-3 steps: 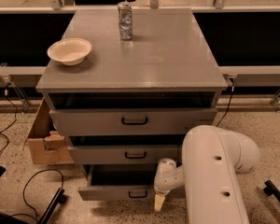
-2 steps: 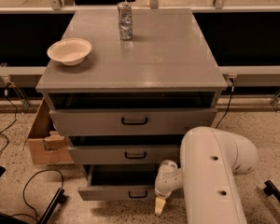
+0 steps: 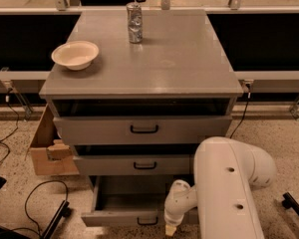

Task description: Open bottom drawer

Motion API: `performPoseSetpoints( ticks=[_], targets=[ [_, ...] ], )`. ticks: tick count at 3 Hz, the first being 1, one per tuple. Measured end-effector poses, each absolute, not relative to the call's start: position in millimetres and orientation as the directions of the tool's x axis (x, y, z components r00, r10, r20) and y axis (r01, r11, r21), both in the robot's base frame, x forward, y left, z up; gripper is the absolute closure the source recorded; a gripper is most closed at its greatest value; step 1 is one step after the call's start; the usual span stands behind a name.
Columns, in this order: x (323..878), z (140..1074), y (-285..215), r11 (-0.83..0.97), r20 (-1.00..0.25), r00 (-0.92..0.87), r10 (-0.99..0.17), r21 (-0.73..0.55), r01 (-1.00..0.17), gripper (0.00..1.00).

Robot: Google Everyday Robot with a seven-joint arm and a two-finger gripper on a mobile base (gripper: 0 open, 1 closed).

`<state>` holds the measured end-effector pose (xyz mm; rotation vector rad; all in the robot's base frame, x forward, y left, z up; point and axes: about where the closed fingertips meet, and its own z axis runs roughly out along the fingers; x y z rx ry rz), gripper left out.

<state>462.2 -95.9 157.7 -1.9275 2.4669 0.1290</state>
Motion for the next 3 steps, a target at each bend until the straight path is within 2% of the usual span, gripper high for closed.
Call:
performPoseSetpoints(
  ticks=[1,2,3],
  targets=[
    [435,172,-88,0.217,-0.042,-0.221,-0.974,0.078,-0.973,0.66],
    [435,172,-88,0.217,-0.042,-0.221,-0.974,0.078,-0.973,0.88],
    [417,178,-85,0.205,-0.031,-0.208,-0.978,0.085,-0.975,1.00]
  ],
)
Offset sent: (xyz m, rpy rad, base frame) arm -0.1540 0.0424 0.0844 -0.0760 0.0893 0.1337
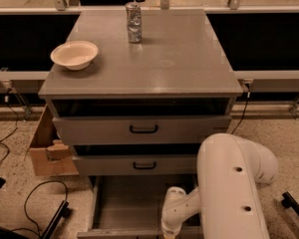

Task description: Open bottom drawer

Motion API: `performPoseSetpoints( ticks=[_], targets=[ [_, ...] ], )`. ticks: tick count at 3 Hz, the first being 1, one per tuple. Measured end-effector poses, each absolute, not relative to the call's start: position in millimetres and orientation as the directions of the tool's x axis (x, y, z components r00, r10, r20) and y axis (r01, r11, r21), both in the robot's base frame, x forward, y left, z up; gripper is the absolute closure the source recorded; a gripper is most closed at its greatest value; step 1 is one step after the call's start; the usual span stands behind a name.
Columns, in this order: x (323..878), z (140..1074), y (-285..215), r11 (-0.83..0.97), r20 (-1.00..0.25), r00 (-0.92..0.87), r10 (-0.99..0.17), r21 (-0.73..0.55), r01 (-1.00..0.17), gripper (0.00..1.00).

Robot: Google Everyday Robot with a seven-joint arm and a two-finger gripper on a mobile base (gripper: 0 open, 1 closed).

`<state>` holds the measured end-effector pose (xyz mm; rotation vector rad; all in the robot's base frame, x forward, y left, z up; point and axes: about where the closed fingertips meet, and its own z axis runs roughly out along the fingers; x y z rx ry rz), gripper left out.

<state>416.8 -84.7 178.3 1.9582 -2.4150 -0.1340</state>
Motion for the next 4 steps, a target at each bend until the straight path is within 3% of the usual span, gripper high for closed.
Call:
performPoseSetpoints(
  ticks=[3,4],
  targets=[
    [399,181,-95,0.219,-0.030,-0.222,-0.975,0.078,-0.973,1.00],
    [368,187,-113,0.260,-0.031,-0.263,-0.964,0.077,-0.963,1.00]
  ],
)
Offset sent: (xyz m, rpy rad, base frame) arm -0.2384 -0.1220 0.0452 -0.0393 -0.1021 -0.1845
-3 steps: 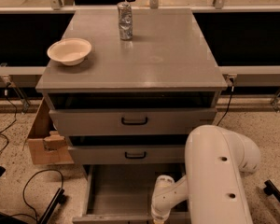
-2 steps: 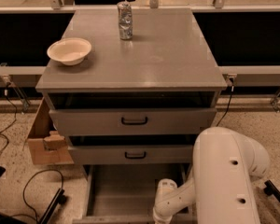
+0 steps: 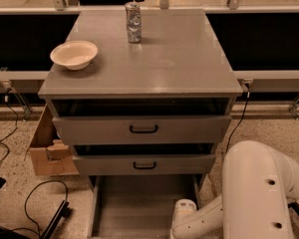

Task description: Open bottom drawer

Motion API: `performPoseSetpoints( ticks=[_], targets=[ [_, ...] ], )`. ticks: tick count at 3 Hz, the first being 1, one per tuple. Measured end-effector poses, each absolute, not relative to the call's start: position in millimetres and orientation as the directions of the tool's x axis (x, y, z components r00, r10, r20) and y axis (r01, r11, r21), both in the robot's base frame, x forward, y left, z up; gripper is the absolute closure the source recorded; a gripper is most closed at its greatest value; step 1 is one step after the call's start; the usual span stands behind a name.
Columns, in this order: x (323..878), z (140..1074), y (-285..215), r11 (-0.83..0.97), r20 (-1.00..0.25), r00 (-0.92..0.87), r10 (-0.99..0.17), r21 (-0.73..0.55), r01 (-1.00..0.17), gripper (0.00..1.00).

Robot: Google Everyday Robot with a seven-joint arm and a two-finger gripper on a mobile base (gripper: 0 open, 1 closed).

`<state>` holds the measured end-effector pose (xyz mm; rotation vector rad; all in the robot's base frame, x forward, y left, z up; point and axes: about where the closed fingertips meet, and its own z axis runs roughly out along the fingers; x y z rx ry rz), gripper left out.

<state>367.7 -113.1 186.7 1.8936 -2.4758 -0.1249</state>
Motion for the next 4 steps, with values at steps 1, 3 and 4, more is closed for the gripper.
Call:
performPoseSetpoints(
  ticks=[1,3,4],
  targets=[
    [367.6,186.7,-113.1,0.260,-0.031,-0.263,-0.964,0.077,-0.963,0.97],
    [367.6,186.6,-113.1,0.260,-0.031,-0.263,-0.964,0.077,-0.963,0.50],
    [367.6,186.6,-113.1,0.260,-0.031,-0.263,-0.964,0.077,-0.963,0.27]
  ],
)
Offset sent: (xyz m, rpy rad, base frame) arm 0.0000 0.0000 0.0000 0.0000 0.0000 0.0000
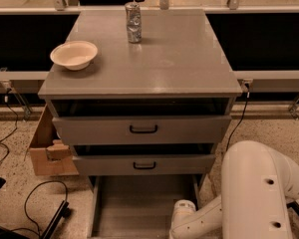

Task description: Open bottom drawer

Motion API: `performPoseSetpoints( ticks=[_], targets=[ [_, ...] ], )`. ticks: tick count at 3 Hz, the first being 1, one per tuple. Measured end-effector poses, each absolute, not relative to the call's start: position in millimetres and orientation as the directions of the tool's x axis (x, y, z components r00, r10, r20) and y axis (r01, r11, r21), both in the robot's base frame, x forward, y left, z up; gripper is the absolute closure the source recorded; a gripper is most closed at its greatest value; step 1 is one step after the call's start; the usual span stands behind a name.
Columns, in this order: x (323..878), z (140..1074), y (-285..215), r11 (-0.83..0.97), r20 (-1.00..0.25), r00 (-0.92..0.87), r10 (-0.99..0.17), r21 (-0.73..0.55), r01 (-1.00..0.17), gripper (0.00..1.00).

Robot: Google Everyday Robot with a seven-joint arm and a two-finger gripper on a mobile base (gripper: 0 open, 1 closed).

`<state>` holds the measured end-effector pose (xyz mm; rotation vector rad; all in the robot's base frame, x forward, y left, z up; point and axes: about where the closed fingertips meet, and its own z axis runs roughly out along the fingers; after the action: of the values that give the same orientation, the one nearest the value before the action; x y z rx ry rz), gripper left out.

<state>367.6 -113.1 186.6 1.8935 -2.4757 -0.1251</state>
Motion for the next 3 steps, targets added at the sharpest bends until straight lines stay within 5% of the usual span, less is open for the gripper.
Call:
performPoseSetpoints(
  ticks=[1,3],
  targets=[
    [368,187,-113,0.260,-0.031,-0.263,-0.964,0.077,-0.963,0.05],
    [371,202,-107,0.220,-0.052,-0.224,-0.973,0.072,-0.973,0.00]
  ],
)
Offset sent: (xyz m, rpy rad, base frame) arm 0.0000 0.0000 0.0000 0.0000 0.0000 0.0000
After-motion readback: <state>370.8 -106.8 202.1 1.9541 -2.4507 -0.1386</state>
